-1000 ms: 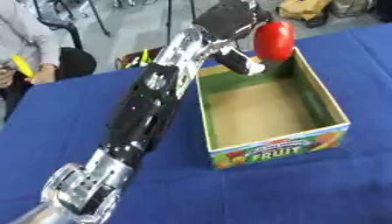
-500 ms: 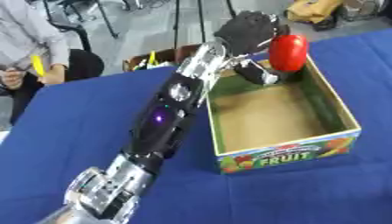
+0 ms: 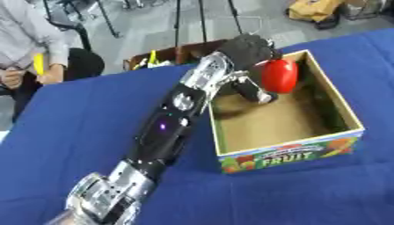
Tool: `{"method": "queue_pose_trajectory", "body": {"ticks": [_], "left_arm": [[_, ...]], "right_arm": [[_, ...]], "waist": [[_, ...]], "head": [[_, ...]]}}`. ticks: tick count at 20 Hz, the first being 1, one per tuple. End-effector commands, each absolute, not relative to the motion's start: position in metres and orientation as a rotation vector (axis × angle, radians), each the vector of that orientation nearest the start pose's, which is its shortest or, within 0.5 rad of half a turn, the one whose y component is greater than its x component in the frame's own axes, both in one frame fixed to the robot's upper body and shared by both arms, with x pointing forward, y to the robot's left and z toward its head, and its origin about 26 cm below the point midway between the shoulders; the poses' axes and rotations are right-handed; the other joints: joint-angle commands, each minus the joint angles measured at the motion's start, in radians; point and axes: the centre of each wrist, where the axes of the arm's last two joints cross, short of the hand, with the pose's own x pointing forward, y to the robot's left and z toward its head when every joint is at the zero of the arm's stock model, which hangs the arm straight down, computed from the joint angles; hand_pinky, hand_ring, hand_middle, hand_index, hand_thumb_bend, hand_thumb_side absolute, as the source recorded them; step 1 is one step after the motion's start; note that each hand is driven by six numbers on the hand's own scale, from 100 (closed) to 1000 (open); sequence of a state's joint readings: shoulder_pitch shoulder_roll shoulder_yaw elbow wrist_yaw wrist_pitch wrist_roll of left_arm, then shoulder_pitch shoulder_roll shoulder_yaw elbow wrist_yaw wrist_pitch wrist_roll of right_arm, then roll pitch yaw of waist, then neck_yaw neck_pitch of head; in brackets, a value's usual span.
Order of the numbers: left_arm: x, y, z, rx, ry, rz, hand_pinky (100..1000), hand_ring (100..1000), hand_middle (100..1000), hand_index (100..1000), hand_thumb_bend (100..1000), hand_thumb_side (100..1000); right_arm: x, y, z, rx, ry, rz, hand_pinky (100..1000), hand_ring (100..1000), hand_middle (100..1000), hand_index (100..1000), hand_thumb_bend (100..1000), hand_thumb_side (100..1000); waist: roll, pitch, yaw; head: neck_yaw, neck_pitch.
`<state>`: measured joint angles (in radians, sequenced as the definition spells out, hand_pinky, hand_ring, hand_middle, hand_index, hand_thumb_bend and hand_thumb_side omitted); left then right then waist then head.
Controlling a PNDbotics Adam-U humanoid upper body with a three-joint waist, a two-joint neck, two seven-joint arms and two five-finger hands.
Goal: Pick up objects on the table and place them in the box.
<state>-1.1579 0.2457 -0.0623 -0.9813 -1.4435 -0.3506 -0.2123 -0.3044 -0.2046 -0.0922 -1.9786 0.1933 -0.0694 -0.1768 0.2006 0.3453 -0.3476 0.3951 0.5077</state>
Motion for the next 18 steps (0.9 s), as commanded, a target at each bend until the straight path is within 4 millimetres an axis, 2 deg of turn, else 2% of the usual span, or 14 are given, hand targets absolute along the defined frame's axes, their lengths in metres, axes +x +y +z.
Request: {"method": "queue_pose_trajectory", "body": {"ticks": [1,6,12,18], "left_arm": [[0.4857,0.1762,0.2945,-1.656,2.233,2.272,100,254,300,480,100,612],[0.4852,0.1762,0.2978,-1.568,2.229,2.462,100,271,315,489,100,613],[0.4848,0.1769,0.2995,-1.588,2.153,2.562,100,286,332,497,100,606],[0.487,0.1784,0.2974,-1.658,1.952,2.686,100,319,366,510,100,591]], "right_arm": [[0.301,-0.2639,0.2,-0.455,-2.392,0.103,235,100,233,435,123,707],[0.3011,-0.2634,0.2001,-0.456,-2.391,0.104,235,100,232,435,125,707],[0.3012,-0.2629,0.2003,-0.458,-2.392,0.105,235,100,232,435,127,707],[0.3015,-0.262,0.2008,-0.453,-2.396,0.107,235,100,232,435,127,707]], "waist": [[-0.012,-0.016,-0.003],[-0.009,-0.014,-0.01],[-0.006,-0.009,-0.017],[-0.006,-0.006,-0.019]], "head": [[0.01,-0.014],[0.027,-0.018],[0.037,-0.022],[0.039,-0.021]]}}
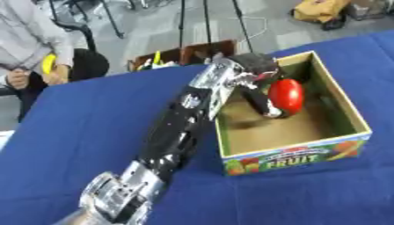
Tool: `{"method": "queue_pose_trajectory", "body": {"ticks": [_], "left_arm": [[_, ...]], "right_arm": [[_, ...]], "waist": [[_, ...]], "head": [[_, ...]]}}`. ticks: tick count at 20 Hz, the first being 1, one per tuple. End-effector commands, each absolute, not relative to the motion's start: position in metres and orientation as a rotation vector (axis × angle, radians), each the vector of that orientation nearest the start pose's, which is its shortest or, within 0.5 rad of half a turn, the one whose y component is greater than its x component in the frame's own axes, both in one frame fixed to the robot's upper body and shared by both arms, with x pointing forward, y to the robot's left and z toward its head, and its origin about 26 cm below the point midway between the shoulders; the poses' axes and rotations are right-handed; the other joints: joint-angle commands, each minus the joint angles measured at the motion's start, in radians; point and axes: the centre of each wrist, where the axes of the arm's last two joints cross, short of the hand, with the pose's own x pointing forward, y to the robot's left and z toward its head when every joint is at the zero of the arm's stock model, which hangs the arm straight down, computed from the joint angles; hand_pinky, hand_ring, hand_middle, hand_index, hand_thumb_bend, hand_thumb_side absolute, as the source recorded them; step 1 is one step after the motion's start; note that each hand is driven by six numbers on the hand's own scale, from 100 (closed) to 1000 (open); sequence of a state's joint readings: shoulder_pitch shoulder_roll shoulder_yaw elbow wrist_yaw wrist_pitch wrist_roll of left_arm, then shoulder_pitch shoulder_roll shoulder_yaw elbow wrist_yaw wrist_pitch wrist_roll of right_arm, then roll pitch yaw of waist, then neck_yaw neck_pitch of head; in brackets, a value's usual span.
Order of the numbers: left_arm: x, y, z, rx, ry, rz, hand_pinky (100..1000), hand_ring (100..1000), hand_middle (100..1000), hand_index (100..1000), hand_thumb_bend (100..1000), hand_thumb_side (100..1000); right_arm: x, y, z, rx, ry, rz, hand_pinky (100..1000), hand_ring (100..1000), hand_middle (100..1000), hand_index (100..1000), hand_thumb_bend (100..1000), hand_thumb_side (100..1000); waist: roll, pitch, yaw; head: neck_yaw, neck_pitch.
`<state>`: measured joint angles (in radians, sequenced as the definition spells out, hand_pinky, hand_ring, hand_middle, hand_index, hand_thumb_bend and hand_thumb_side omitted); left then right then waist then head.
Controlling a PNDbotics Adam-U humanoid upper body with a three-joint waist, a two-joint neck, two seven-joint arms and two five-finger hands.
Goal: Pick up objects on the table and place them in the box.
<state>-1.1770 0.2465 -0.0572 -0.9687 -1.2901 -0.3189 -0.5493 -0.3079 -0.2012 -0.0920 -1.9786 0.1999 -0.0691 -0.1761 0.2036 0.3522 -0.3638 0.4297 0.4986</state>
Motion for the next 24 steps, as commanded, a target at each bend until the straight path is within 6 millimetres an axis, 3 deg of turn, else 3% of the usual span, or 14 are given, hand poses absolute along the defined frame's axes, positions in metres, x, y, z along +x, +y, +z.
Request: {"method": "queue_pose_trajectory", "body": {"ticks": [1,16,18,21,24], "left_arm": [[0.488,0.178,0.296,1.154,-1.326,-1.879,106,326,373,513,100,593],[0.498,0.182,0.264,0.986,-1.14,-2.002,171,361,407,524,100,637],[0.499,0.181,0.261,0.945,-1.133,-2.018,233,403,447,518,100,654],[0.499,0.178,0.259,0.91,-1.116,-2.043,363,494,579,511,100,658],[0.498,0.176,0.257,0.899,-1.104,-2.062,426,553,673,518,100,656]], "right_arm": [[0.301,-0.262,0.201,-0.453,-2.396,0.107,235,100,232,435,128,708],[0.301,-0.262,0.201,-0.461,-2.394,0.102,232,100,229,434,132,707],[0.301,-0.262,0.201,-0.462,-2.393,0.101,231,100,229,434,137,707],[0.301,-0.262,0.201,-0.46,-2.393,0.102,230,100,228,434,148,705],[0.301,-0.262,0.201,-0.463,-2.392,0.102,229,100,228,433,154,705]], "waist": [[-0.009,-0.013,-0.003],[-0.004,-0.01,-0.011],[-0.004,-0.009,-0.011],[-0.004,-0.009,-0.011],[-0.004,-0.008,-0.01]], "head": [[0.005,-0.012],[0.01,-0.014],[0.01,-0.012],[0.013,-0.011],[0.015,-0.011]]}}
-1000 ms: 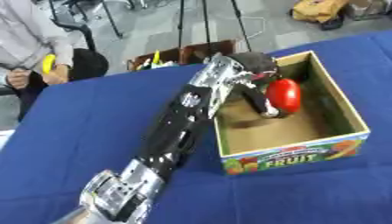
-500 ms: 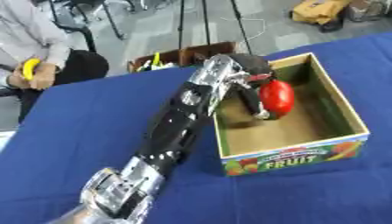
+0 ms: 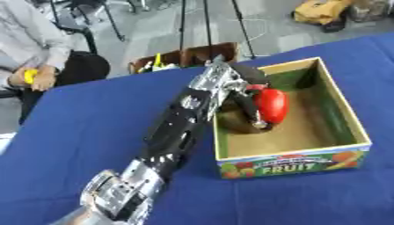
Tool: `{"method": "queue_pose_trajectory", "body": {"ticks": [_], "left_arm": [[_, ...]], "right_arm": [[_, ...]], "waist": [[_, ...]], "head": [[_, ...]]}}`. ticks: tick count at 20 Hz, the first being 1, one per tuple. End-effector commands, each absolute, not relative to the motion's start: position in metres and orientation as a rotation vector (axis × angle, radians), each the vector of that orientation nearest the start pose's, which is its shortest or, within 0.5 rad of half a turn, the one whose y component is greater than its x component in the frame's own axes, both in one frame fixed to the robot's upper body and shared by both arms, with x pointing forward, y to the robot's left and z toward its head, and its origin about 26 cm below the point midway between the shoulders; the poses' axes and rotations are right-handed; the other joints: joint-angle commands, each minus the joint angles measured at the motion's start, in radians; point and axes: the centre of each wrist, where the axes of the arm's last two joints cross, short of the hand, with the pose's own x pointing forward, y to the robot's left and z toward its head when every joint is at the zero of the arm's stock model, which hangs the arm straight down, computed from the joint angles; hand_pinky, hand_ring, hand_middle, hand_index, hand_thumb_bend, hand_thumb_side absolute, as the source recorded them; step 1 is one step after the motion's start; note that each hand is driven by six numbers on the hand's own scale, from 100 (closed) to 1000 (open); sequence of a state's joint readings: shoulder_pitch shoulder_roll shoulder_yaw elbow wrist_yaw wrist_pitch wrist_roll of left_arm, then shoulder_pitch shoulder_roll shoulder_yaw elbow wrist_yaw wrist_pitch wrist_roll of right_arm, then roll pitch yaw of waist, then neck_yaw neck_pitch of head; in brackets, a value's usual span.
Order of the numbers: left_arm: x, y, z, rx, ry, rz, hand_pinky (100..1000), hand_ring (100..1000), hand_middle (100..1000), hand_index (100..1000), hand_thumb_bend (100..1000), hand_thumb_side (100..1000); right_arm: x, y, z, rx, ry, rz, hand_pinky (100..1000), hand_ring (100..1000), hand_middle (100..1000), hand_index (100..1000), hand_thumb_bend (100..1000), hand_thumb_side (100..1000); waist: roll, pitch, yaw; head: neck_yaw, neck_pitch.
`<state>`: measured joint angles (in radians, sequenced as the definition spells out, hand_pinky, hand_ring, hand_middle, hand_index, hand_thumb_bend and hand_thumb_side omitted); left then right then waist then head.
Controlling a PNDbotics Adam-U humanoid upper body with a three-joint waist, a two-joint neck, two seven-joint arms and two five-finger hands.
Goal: Pick up objects on the table and place them in the box.
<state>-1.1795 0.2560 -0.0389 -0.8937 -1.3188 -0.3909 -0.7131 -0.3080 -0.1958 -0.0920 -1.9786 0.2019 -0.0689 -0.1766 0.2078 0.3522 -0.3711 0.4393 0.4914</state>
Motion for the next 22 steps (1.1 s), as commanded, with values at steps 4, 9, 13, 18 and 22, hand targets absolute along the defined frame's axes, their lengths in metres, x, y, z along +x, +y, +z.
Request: {"method": "queue_pose_trajectory", "body": {"ticks": [4,9,13,18,22], "left_arm": [[0.498,0.175,0.256,0.889,-1.102,-2.089,480,627,795,664,166,681],[0.495,0.173,0.264,0.917,-1.129,-2.103,563,720,918,874,465,751],[0.493,0.172,0.268,0.939,-1.144,-2.105,600,747,936,913,598,764],[0.491,0.171,0.272,0.973,-1.154,-2.098,608,750,923,894,574,754],[0.488,0.17,0.279,1.027,-1.171,-2.093,615,748,908,882,580,754]], "right_arm": [[0.301,-0.262,0.201,-0.463,-2.391,0.102,229,100,228,433,156,704],[0.301,-0.262,0.2,-0.462,-2.388,0.104,228,100,228,432,158,703],[0.301,-0.262,0.2,-0.461,-2.387,0.103,228,100,228,432,159,701],[0.301,-0.262,0.2,-0.459,-2.382,0.104,228,100,228,432,159,699],[0.301,-0.262,0.2,-0.459,-2.38,0.103,228,100,228,432,160,699]], "waist": [[-0.009,-0.009,-0.002],[-0.008,-0.011,-0.002],[-0.007,-0.014,-0.002],[-0.005,-0.018,0.0],[-0.005,-0.021,0.0]], "head": [[0.005,-0.003],[0.01,-0.001],[0.015,0.0],[0.016,0.004],[0.018,0.008]]}}
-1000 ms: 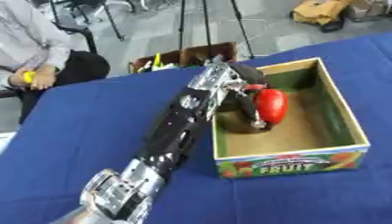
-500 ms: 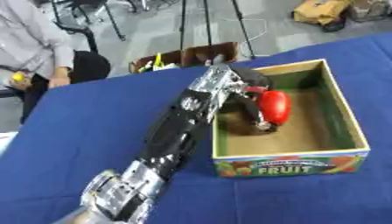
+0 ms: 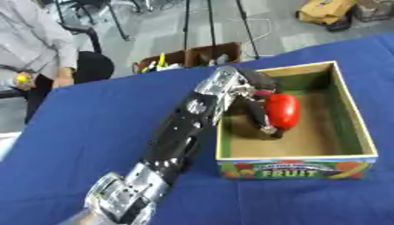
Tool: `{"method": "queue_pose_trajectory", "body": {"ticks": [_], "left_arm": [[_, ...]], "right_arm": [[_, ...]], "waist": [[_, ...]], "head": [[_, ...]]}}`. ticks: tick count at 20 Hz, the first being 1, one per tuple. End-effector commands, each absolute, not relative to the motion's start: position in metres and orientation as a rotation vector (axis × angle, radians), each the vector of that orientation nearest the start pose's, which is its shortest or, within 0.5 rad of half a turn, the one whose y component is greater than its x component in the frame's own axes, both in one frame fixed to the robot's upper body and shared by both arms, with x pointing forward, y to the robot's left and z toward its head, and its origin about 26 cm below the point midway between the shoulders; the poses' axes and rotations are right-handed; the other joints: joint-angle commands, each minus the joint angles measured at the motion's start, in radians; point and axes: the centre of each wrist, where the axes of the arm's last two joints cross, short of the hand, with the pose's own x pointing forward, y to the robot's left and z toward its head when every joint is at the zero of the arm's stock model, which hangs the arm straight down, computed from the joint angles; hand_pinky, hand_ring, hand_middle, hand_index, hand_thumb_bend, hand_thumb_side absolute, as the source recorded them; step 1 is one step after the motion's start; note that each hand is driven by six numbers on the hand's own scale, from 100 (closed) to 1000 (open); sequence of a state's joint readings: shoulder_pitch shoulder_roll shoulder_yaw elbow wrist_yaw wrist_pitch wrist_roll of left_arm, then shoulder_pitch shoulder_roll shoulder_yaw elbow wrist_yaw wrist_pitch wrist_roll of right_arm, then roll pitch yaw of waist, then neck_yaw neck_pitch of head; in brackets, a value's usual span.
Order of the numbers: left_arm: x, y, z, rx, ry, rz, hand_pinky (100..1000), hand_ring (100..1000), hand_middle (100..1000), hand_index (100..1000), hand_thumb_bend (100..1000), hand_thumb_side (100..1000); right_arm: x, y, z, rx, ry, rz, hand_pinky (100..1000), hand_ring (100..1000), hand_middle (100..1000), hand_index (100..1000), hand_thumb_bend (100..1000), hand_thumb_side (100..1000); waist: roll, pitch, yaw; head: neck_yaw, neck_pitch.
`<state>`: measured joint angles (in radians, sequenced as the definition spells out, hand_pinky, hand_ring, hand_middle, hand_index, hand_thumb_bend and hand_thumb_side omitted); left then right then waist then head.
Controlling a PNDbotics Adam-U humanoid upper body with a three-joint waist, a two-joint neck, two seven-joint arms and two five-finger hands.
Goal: Pick up objects on the table and place them in the box.
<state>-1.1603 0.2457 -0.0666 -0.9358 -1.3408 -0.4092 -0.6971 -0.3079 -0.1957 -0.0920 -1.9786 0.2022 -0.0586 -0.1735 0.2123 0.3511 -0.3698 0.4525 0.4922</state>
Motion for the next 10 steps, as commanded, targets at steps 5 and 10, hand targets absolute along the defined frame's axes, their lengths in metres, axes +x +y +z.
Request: {"method": "queue_pose_trajectory", "body": {"ticks": [5,10], "left_arm": [[0.484,0.167,0.286,1.091,-1.173,-2.103,647,765,921,918,802,783],[0.48,0.167,0.296,1.157,-1.158,-2.124,708,799,929,964,1000,933]], "right_arm": [[0.301,-0.262,0.2,-0.458,-2.377,0.101,227,100,228,431,159,695],[0.301,-0.263,0.199,-0.461,-2.376,0.096,226,100,228,431,161,694]], "waist": [[-0.011,-0.025,-0.001],[-0.011,-0.028,-0.001]], "head": [[0.011,0.012],[0.018,0.015]]}}
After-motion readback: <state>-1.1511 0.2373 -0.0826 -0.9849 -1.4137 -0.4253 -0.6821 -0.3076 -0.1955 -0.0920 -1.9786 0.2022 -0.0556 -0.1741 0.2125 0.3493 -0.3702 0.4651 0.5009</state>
